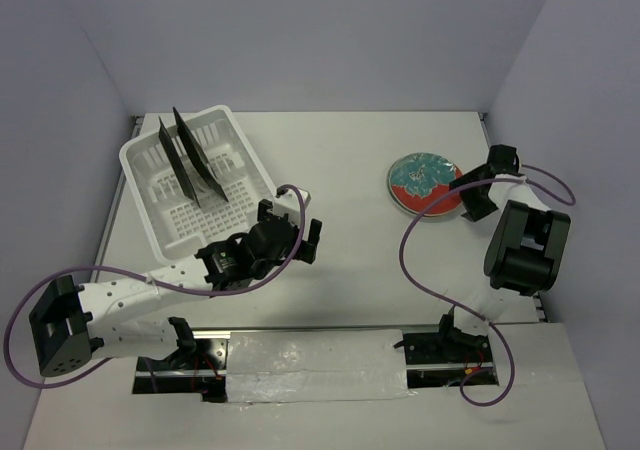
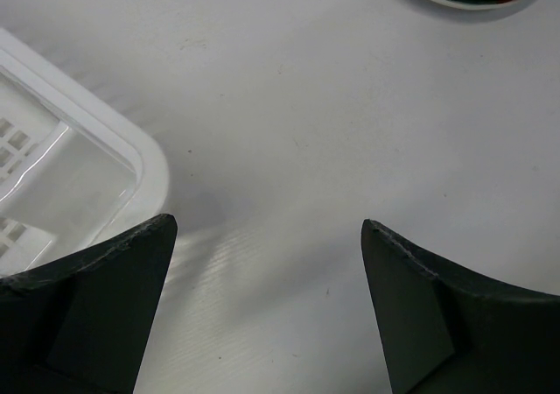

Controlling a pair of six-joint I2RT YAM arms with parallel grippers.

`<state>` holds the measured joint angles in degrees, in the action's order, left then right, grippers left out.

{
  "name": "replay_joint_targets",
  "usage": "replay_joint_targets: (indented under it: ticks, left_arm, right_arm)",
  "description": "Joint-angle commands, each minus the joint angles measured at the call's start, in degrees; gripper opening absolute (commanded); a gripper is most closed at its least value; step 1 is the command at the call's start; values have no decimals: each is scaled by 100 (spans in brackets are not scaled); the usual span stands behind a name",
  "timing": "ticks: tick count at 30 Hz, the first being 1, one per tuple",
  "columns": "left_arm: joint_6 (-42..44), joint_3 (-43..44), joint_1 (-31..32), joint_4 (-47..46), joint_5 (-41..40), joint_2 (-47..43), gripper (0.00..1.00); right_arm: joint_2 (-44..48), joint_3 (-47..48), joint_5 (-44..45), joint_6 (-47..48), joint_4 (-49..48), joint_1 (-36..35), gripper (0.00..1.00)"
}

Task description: Unload the plates from the dish rack

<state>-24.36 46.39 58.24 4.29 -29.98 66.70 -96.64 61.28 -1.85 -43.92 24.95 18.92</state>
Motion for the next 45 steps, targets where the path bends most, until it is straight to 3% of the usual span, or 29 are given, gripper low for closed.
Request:
replay_joint_targets:
  ticks: [1, 21, 30, 40, 45]
  left_arm:
    - [-69, 81, 12, -139, -149, -210, 99]
    - [-60, 72, 12, -113, -342, -157, 99]
    - [-43, 125, 12, -87, -377, -34, 99]
    - [-78, 19, 12, -192, -439, -104, 99]
    - [-235, 142, 12, 80, -1018, 10, 97]
  right_arm:
    - [-56, 481, 228, 59, 106, -64, 77]
    - [-812, 1246, 501, 33, 62, -476, 80]
    - [-716, 1062, 483, -116, -16, -731, 80]
    - [-233, 851, 686, -55, 256, -494, 83]
    - [83, 913, 520, 120, 572, -380, 85]
